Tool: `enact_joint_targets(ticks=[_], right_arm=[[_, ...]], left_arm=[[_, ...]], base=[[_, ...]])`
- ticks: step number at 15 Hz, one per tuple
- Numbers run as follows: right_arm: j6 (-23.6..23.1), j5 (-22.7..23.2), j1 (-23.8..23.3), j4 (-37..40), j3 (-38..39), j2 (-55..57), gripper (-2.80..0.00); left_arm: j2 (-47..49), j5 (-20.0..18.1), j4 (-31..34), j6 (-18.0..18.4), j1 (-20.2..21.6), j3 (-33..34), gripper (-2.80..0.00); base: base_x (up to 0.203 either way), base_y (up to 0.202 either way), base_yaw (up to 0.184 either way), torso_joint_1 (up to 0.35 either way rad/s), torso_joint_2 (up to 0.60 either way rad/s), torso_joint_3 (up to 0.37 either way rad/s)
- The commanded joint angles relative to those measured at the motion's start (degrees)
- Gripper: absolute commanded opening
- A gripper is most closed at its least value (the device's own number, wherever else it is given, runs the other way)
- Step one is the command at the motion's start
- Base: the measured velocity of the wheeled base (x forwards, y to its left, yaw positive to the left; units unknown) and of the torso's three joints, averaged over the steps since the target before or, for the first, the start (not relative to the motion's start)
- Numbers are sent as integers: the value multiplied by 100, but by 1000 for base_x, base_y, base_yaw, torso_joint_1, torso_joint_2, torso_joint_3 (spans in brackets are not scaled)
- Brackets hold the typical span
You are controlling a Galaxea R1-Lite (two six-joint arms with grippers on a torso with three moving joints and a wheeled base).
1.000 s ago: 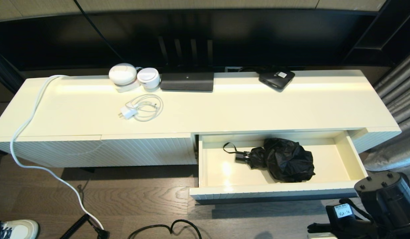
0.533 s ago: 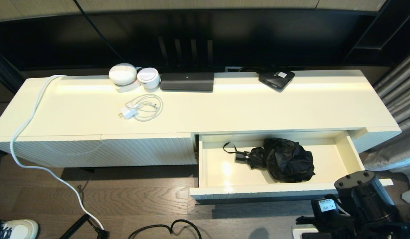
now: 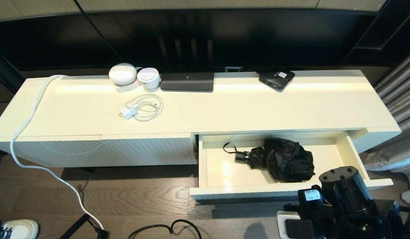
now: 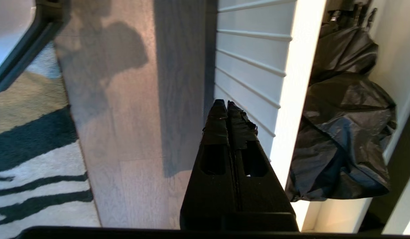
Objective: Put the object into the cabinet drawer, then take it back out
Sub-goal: Close the drawer
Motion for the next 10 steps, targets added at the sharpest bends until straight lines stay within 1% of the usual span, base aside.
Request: enact_joint_targets(ticks=[1,3,6,10], right_arm=[[-37,-61,8,-147,-10,129,-280],[-46,-153,8,-340,49,154,-280],[-46,-162,8,-526,125,315,-280],[-37,-153,8,-1238,120,672,-280]], left_arm=[[-9,-2,0,1,2,0,-280],[-9,-2,0,1,2,0,-280],[-8,-2,0,1,1,0,-280],[-9,-2,0,1,-3,0,-280]], base=[[0,0,0,0,0,0],[0,0,0,0,0,0],[0,0,0,0,0,0],[0,0,0,0,0,0]])
